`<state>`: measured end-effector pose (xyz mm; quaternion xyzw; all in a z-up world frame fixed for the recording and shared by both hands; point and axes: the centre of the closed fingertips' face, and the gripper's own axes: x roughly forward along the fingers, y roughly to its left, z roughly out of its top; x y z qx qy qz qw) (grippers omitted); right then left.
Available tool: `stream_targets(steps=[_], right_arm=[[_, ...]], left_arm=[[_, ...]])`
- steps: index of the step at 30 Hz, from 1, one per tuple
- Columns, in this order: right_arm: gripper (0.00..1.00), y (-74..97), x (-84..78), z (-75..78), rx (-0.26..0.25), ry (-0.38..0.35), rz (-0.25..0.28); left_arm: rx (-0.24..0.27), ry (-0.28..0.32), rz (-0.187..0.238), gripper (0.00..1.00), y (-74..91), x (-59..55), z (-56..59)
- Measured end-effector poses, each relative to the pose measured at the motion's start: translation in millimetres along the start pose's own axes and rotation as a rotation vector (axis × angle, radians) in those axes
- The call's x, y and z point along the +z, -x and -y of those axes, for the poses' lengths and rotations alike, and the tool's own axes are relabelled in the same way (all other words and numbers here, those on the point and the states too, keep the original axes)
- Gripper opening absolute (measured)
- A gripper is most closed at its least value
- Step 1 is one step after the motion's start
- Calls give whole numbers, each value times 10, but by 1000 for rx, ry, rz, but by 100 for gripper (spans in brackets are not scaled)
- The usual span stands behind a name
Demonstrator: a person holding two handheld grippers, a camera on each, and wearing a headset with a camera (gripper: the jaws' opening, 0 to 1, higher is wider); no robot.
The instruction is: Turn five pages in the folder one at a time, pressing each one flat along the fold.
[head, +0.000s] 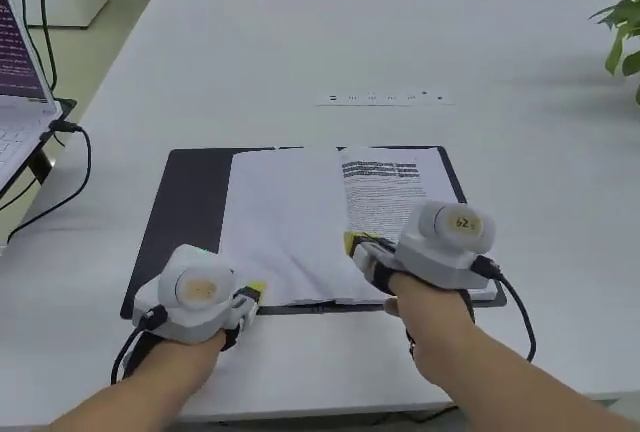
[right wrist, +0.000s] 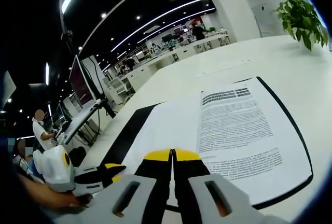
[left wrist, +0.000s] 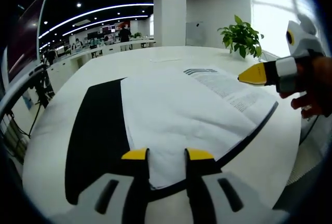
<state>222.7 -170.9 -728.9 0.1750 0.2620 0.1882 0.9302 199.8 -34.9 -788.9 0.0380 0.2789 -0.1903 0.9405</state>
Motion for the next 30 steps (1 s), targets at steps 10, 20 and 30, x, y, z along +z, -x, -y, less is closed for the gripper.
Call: stream_targets(steps=[10, 20, 30], right_arm=[[0, -316, 53, 102, 25, 56, -4], [0, -631, 73, 195, 38, 143, -45], [0, -926, 135, 319, 49, 152, -41]], left_arm=[[16, 53, 34, 25, 23, -6, -1], [11, 33, 44, 23, 23, -6, 5], [6, 31, 51, 23, 4, -16, -13]])
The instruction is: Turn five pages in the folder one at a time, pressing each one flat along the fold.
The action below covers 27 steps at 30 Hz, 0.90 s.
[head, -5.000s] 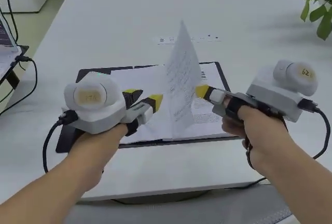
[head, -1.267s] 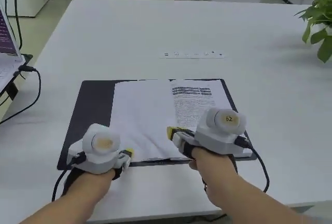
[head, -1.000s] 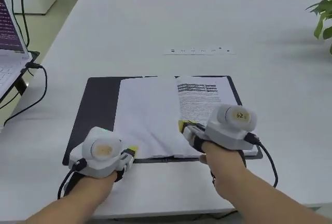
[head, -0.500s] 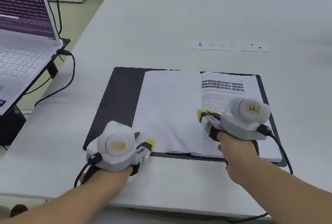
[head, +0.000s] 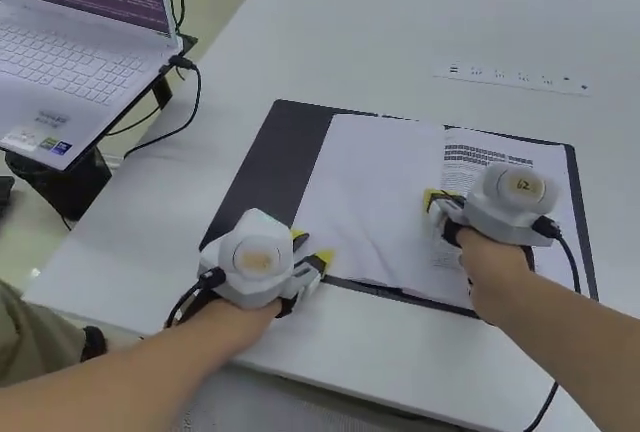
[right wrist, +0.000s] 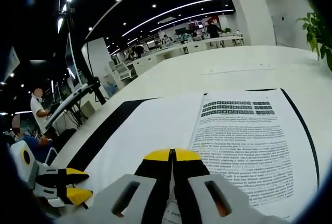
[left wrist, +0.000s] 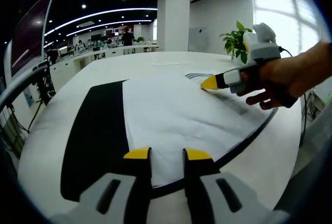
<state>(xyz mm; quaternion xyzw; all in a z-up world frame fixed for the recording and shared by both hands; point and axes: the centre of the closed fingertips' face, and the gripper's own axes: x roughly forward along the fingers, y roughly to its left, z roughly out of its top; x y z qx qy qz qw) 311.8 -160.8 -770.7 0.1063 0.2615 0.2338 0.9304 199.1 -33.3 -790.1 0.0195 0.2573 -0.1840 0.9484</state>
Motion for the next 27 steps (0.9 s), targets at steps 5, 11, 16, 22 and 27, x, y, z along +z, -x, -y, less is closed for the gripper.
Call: stream_targets(steps=[5, 11, 16, 22, 27], right_arm=[[0, -58, 51, 15, -3, -8, 0], [0, -208, 140, 130, -13, -15, 15], [0, -292, 225, 208, -25, -33, 27], [0, -428, 285, 295, -32, -41, 36], [0, -550, 388, 351, -44, -21, 37]], left_arm=[[0, 9, 4, 23, -22, -5, -7], [0, 13, 7, 23, -37, -7, -2], [0, 13, 8, 23, -45, -4, 1], [0, 14, 12, 23, -49, 5, 4], [-1, 12, 18, 23, -55, 12, 7]])
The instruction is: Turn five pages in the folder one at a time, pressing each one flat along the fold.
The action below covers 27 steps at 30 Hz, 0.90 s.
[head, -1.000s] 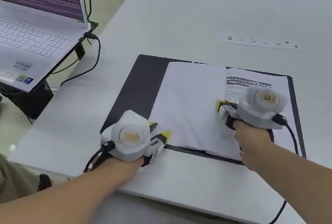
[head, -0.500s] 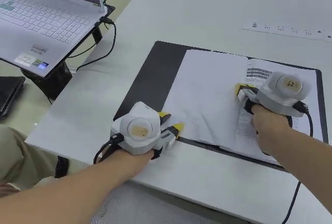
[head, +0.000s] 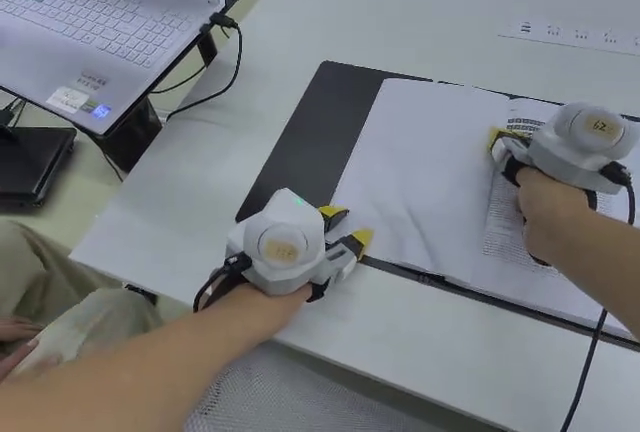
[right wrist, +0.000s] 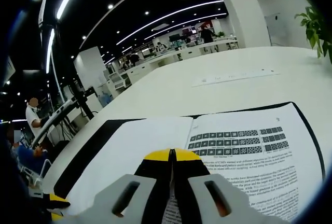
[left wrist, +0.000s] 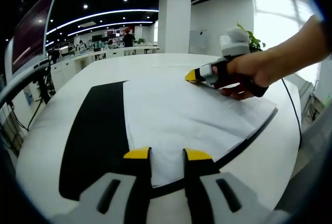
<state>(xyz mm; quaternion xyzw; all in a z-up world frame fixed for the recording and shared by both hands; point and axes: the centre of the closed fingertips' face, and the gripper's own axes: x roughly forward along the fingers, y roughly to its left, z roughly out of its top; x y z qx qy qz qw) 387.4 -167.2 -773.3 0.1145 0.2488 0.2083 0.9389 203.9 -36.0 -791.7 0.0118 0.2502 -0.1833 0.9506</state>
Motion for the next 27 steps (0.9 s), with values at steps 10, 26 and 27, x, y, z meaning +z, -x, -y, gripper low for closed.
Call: stream_targets(steps=[10, 26, 27], right_arm=[[0, -321, 169, 149, -28, 56, -6], [0, -454, 217, 245, 7, 57, -5], [0, -426, 199, 229, 11, 60, -4]], left_arm=[[-2, 4, 3, 23, -8, 2, -1], [-1, 12, 9, 23, -2, -6, -10], [-1, 12, 9, 23, -2, -6, -11]])
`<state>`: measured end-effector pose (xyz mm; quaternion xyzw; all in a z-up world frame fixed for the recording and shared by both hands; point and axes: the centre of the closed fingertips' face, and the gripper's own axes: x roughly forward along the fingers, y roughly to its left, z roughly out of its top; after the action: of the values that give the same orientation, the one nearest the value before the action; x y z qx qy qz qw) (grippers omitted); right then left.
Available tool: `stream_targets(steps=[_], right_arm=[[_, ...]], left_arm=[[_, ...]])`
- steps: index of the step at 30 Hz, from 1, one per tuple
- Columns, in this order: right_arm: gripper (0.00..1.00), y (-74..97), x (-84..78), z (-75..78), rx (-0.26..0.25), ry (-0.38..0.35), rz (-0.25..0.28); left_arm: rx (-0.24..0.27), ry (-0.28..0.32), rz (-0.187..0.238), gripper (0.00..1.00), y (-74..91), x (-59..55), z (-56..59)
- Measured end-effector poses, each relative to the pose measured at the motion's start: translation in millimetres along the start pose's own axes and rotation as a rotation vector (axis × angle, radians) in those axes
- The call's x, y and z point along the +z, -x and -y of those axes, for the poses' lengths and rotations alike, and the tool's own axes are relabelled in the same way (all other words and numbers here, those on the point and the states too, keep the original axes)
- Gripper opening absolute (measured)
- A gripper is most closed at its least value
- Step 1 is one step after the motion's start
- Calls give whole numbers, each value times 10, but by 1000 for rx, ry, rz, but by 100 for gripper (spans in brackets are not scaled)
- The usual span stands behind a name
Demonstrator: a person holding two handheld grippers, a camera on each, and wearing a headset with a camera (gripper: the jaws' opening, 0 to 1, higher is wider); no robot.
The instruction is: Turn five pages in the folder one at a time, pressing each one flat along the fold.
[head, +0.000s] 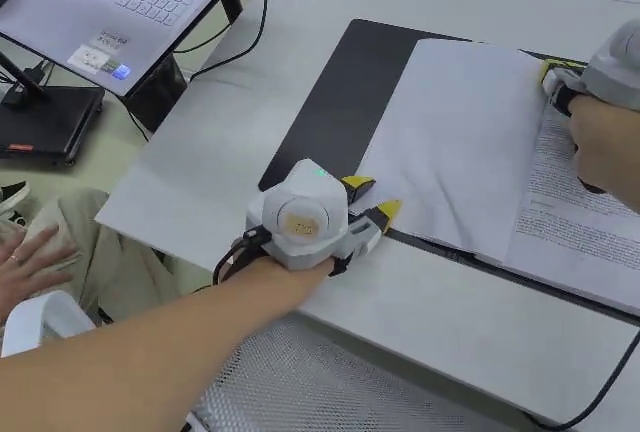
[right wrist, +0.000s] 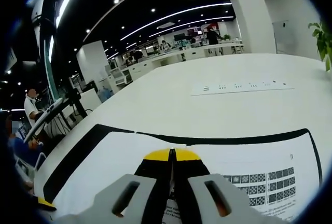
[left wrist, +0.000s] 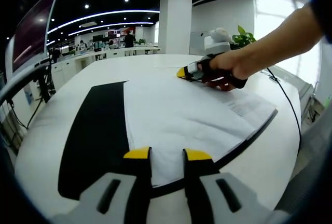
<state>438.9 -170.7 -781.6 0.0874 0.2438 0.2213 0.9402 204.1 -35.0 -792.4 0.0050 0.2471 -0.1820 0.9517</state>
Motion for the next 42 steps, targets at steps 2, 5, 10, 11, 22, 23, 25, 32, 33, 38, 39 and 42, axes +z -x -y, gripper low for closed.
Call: stream_targets(steps=[2, 5, 10, 11, 22, 23, 25, 32, 33, 38, 39, 42], right_arm=[[0, 59, -34, -29, 10, -1, 2], [0, 75, -51, -47, 24, -13, 1], [0, 108, -102, -91, 39, -27, -5], [0, 95, -98, -88, 41, -28, -7], [0, 324, -245, -178, 62, -80, -22], [0, 351, -262, -193, 65, -83, -23], [0, 463, -280, -271, 70, -94, -23], [0, 665, -318, -390, 76, -143, -18], [0, 709, -326, -417, 75, -144, -17], [0, 916, -388, -521, 78, -166, -10], [0, 957, -405, -544, 78, -172, -7], [0, 1035, -442, -601, 77, -177, -5]], left_arm=[[0, 0, 1, 23, 1, 0, 0], [0, 1, 2, 23, 2, 1, 1], [0, 0, 5, 23, 5, 2, 3], [0, 1, 5, 23, 5, 2, 3], [0, 5, 12, 23, 20, 0, -3], [0, 6, 12, 23, 21, 0, -4], [0, 5, 12, 23, 20, -2, -6], [-2, 8, 14, 23, 27, 0, -8], [-2, 8, 14, 23, 28, 1, -7], [-3, 5, 16, 23, 35, 5, -4], [-3, 4, 17, 23, 36, 5, -3], [-2, 5, 15, 23, 35, 2, -4]])
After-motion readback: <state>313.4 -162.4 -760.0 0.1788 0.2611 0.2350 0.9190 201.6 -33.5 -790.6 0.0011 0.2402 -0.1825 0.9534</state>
